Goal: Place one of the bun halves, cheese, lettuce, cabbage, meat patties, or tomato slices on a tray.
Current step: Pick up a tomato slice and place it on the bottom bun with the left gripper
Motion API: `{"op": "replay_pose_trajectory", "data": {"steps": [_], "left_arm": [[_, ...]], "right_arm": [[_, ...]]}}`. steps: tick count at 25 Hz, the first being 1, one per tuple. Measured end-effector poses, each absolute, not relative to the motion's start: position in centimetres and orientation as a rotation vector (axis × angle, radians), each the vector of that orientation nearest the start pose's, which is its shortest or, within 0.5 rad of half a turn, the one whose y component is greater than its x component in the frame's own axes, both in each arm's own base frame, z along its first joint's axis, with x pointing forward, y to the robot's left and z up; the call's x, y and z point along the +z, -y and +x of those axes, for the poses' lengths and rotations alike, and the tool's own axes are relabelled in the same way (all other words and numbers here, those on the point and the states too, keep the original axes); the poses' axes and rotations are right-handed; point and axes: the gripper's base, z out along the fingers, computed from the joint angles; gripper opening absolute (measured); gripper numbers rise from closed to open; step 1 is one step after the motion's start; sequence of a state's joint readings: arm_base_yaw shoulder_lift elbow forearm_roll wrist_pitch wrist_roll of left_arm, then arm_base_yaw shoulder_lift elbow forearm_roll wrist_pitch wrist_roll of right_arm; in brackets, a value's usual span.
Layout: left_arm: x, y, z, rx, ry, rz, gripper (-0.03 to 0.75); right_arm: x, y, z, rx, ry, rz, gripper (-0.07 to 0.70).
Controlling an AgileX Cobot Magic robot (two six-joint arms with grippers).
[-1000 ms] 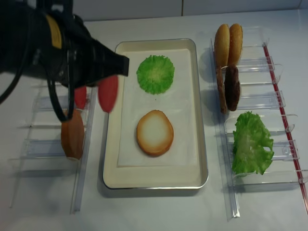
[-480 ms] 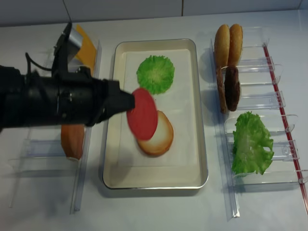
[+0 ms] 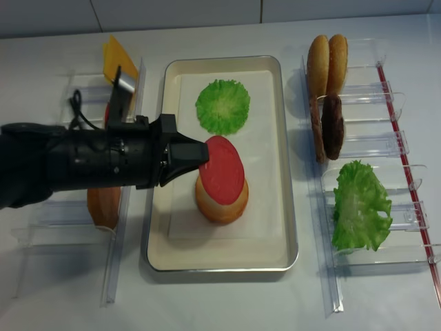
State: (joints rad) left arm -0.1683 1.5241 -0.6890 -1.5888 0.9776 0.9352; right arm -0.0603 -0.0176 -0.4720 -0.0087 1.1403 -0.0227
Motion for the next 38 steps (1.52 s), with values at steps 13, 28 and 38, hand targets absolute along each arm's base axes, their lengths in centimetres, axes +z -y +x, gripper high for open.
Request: {"op": "replay_pose_trajectory", "data": {"steps": [13, 28, 38], "left_arm": [[19.0, 12.2, 25.8, -1.607, -2.406, -0.123, 0.071], [17.4, 12.2, 26.6, -1.601, -2.402, -0.168, 0.071], [16.8, 12.2, 26.9, -1.603, -2.397, -0.190, 0.071]], "right_arm": [[26.3, 0.0, -0.8, -0.058, -2.134, 0.043, 0.255], [26.3, 0.0, -0.8, -0.057, -2.134, 0.045, 0.255], [26.3, 0.0, -0.8, -0.057, -2.134, 0.045, 0.255]]}}
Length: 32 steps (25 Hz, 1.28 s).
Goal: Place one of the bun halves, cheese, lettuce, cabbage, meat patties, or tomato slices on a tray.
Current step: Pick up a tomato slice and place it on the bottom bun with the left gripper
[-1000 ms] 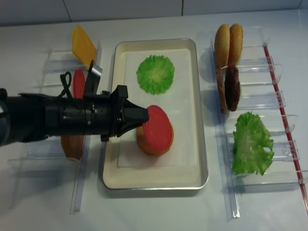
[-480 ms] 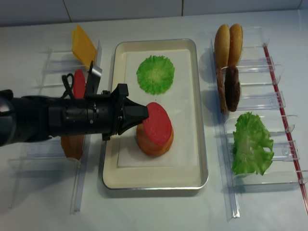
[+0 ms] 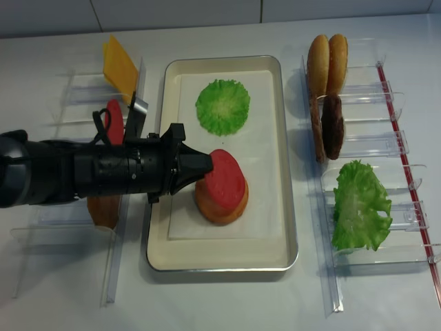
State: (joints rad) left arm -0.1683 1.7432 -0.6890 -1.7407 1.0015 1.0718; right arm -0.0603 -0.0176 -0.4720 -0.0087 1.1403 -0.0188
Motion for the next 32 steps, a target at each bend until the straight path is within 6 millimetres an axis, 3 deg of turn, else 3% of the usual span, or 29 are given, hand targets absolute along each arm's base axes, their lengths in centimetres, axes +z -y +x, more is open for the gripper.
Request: {"op": "replay_pose_trajectory", "data": {"steps": [32], "left_arm": [[16.81, 12.33, 26.61, -1.621, -2.407, -0.146, 0.088]], "right_arm": [[26.31, 0.02, -0.80, -0.058, -2.134, 0.043, 0.255]]}}
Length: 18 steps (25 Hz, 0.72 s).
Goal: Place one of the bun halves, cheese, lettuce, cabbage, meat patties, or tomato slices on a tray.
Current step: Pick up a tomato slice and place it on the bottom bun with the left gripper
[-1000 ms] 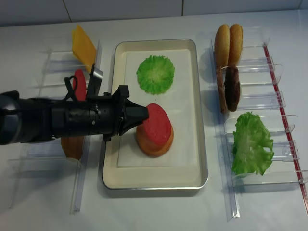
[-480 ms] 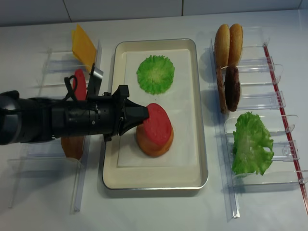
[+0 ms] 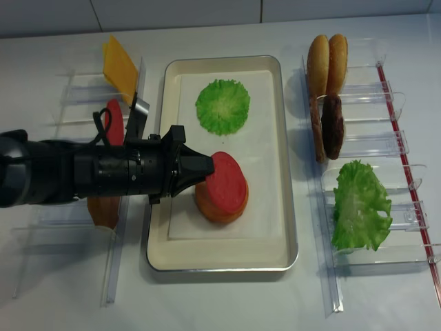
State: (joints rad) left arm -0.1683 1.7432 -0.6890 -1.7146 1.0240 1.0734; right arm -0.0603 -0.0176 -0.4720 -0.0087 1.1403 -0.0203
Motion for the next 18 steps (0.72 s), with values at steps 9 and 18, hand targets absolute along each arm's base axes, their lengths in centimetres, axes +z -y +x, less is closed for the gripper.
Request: {"op": "replay_pose_trajectory", "data": {"steps": [9, 18], "left_arm": [[16.84, 12.35, 26.59, -1.626, -2.406, -0.144, 0.164], [16.99, 12.43, 26.48, -1.654, -2.397, -0.132, 0.175]], "right_arm": [[26.31, 0.02, -0.80, -0.058, -2.134, 0.043, 0.255], [26.31, 0.02, -0.80, -0.058, -2.134, 0.043, 0.255]]}}
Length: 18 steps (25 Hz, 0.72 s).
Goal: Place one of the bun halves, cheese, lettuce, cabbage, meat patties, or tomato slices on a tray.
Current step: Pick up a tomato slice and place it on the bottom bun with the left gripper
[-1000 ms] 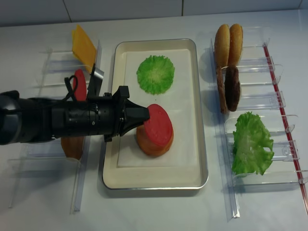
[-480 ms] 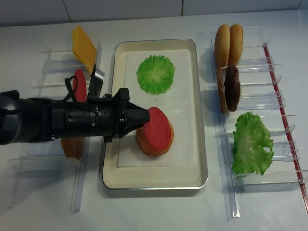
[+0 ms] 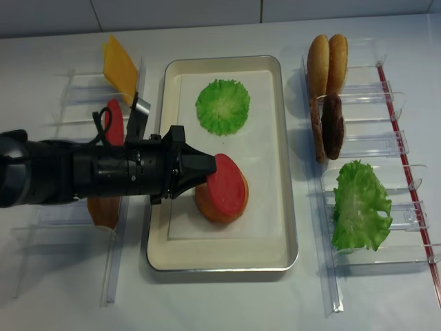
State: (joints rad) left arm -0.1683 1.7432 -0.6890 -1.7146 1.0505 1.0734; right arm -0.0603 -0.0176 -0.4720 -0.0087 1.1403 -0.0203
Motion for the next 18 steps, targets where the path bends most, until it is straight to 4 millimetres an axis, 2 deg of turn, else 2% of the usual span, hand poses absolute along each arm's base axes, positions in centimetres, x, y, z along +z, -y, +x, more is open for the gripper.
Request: {"op": "replay_pose_trajectory", "data": {"steps": [11, 18], "left_arm": [[17.7, 12.6, 27.2, -1.638, -2.372, -0.055, 0.182], [18.3, 12.7, 27.7, -1.593, -2.461, 0.067, 0.184]], "right_arm": [[26.3, 0.0, -0.8, -0.057, -2.134, 0.045, 0.255], [26.3, 0.0, -0.8, -0.057, -2.134, 0.045, 0.255]]}}
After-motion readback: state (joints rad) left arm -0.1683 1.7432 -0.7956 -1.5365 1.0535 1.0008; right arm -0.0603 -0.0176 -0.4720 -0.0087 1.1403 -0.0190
